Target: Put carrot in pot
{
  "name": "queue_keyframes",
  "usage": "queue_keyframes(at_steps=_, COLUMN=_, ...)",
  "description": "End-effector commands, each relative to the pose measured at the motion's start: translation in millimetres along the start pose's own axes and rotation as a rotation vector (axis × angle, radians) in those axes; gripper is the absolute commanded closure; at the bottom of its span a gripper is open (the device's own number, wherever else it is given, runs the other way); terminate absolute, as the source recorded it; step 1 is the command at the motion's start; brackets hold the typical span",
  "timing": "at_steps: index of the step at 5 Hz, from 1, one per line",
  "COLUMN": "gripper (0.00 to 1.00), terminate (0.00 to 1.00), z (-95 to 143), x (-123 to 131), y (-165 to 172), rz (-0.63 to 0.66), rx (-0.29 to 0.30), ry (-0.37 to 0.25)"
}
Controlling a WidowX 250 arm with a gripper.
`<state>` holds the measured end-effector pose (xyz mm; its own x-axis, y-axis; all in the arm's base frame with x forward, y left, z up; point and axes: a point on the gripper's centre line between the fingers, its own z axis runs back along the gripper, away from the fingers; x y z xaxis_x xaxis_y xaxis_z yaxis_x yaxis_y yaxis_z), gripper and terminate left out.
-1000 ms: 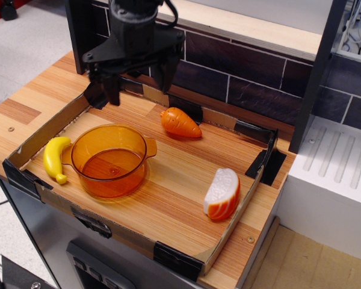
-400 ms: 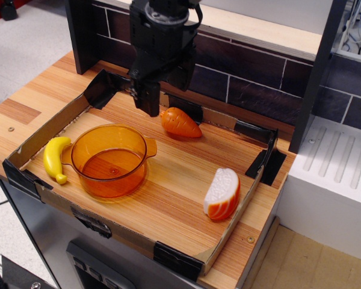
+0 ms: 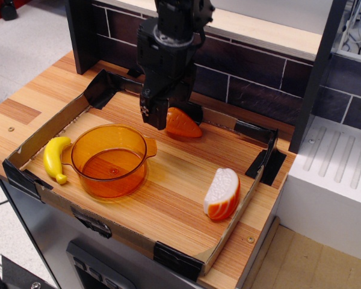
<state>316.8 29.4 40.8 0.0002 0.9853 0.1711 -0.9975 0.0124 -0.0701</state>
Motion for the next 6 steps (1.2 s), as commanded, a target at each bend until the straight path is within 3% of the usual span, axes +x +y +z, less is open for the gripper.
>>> queue_keyframes(at_steps=1, gripper=0.0, terminate=0.0, z=-5, x=-2, y=-16, rz=0.01, rx=-0.055, ry=-0.037)
queue_keyframes(at_steps=4, gripper=0.0, terminate=0.0, z=-24, x=-8, y=-20, rz=0.001, rx=-0.075, ry=-0.083)
queue_keyframes(at_steps=5, gripper=1.0, terminate=0.0, z=-23, x=-10, y=-18, rz=-0.009, rx=-0.084, ry=-0.087)
queue_keyframes(at_steps=6, gripper=1.0, terminate=0.0, z=-10, x=-14, y=-17, rz=-0.03, rx=-0.123, ry=-0.087)
